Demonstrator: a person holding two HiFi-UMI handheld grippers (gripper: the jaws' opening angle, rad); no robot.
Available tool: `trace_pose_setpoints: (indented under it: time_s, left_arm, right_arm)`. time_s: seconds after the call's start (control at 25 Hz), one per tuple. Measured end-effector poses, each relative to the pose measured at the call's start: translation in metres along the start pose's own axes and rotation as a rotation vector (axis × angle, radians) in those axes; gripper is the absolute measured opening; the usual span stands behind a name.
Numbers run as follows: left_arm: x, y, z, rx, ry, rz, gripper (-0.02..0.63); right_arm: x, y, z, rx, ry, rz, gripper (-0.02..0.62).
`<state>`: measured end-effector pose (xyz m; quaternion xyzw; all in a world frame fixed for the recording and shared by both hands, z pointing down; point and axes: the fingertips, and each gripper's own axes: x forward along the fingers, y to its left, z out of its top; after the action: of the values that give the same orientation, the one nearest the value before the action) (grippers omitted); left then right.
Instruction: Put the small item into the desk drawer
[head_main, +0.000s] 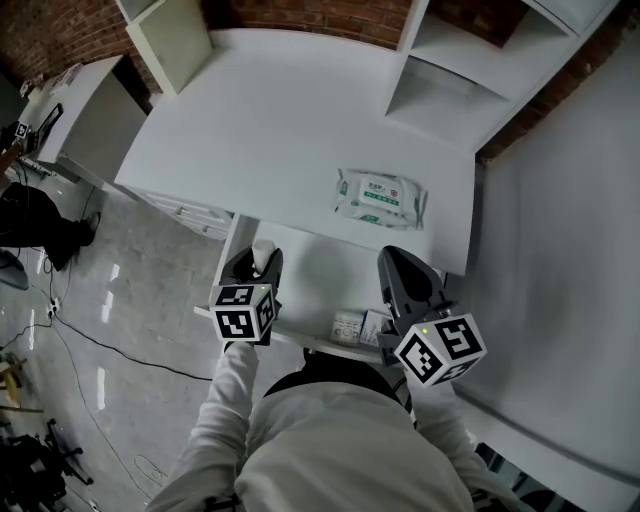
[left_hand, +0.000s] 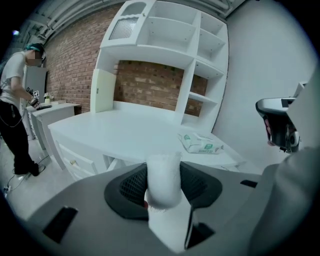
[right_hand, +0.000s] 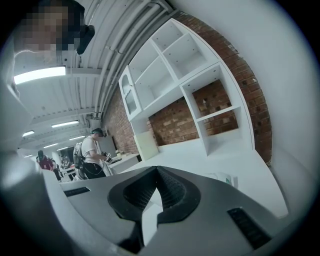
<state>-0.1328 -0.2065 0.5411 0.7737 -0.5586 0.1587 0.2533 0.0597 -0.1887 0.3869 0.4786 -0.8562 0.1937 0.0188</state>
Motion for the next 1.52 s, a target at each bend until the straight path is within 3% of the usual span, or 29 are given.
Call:
trace_pose_setpoints:
  time_s: [0.88, 1.52]
  left_arm:
    - [0.078, 0.013, -0.104, 0.038, 0.399, 0.011, 0.192]
    - [0.109, 0.014, -0.162, 0.088, 0.555, -0.012, 0.192]
  right_arm:
    - [-0.007, -0.021, -0.008, 0.031, 0.023, -0.043, 0.028]
    - [0.000, -0.024, -0.013, 0.039, 0.052, -0.034, 0.028]
